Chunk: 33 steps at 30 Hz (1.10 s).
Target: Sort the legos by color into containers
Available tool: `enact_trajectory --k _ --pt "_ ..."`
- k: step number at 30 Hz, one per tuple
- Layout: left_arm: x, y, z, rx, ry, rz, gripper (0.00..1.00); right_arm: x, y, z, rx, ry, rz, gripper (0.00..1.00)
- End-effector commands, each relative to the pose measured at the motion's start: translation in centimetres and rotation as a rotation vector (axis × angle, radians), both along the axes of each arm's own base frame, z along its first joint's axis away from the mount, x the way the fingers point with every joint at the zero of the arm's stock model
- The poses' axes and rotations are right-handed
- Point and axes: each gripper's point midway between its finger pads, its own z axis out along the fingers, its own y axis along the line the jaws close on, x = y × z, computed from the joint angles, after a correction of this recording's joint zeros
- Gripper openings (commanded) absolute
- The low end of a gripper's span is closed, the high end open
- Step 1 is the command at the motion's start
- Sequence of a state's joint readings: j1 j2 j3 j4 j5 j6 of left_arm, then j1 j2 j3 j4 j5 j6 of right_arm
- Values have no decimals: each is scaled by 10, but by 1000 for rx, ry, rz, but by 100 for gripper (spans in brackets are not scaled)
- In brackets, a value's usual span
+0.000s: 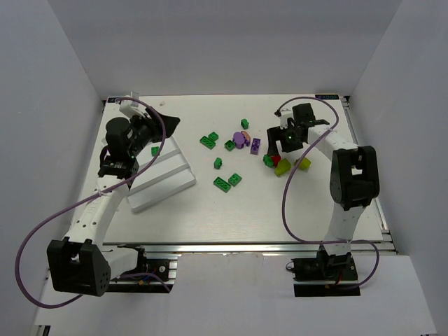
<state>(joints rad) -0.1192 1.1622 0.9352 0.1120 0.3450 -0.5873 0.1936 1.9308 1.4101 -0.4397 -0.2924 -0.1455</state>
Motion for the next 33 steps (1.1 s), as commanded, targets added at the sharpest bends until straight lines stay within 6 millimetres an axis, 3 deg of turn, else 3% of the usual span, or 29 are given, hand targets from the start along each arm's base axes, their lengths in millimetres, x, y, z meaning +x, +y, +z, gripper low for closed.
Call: enact_trajectory --k 1,8,15,21,27,28,29,32,33 --pt "-2 -2 2 3 -20 -18 60 5 9 10 34 -33 35 89" --pt "-2 -2 2 2 -18 -21 60 -2 25 -6 -34 -19 92 89" --pt "-1 -4 -1 -2 -9 -28 60 4 15 -26 -168 -30 45 89" --pt "0 -5 -4 -9 -3 -34 60 3 12 -34 -235 -34 51 79" --pt "2 -20 -19 -61 55 -107 61 -2 21 -20 -201 -52 112 37" --pt "5 -24 -27 -79 83 -123 61 -3 23 -15 -185 -61 126 24" --pt "4 -31 -30 -86 95 -148 61 -7 31 -9 -143 -63 159 17" --pt "-3 -60 -44 -99 148 -251 62 -22 50 20 -45 -110 296 0" --pt "-7 -69 -47 -98 160 -289 63 -33 63 44 26 -164 392 0"
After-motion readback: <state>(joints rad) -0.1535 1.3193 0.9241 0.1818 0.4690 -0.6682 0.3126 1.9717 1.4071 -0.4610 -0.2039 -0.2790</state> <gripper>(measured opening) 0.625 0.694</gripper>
